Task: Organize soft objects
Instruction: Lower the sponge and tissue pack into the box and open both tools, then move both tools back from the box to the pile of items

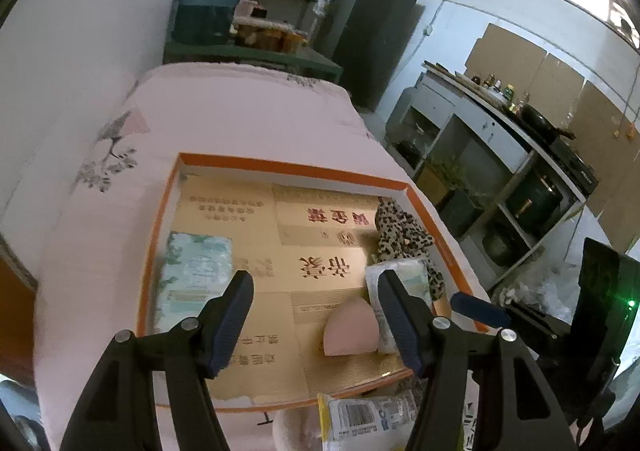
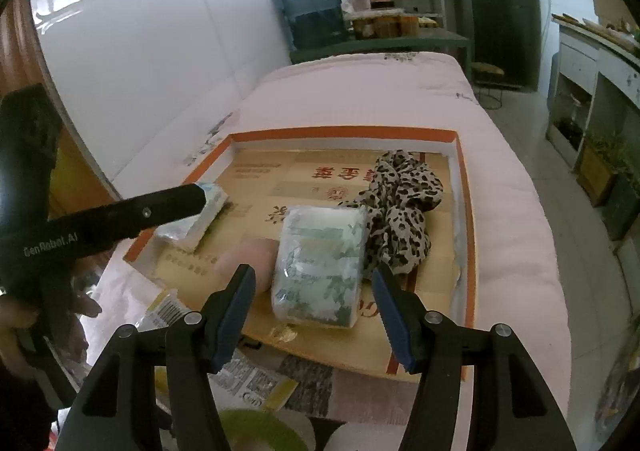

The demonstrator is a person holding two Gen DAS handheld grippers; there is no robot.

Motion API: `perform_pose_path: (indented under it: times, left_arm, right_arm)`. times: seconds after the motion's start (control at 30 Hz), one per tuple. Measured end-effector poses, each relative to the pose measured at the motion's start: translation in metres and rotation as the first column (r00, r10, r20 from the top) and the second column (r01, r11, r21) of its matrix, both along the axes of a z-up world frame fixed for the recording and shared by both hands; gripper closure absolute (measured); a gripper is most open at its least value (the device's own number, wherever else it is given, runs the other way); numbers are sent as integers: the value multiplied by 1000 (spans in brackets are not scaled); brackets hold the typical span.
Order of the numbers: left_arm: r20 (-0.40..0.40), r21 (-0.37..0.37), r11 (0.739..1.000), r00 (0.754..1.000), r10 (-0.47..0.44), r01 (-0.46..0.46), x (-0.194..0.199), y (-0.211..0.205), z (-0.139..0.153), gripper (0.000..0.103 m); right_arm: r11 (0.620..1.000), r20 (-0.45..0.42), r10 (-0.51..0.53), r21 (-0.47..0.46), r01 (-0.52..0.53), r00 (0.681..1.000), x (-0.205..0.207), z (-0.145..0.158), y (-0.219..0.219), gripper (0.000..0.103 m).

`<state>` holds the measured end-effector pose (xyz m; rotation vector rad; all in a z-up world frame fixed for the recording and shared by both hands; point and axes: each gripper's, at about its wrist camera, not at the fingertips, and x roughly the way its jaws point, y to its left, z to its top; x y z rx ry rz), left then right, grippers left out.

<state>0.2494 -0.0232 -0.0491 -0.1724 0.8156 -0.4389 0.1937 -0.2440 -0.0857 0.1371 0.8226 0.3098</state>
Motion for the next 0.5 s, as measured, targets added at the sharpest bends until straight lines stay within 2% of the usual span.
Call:
perform_pose_path:
  times: [0.5]
  left_arm:
    - [86, 15, 998, 994, 66, -67, -42, 18, 19, 39]
  right_arm:
    - [1000, 39, -6, 1, 6, 999, -32, 20, 1, 41]
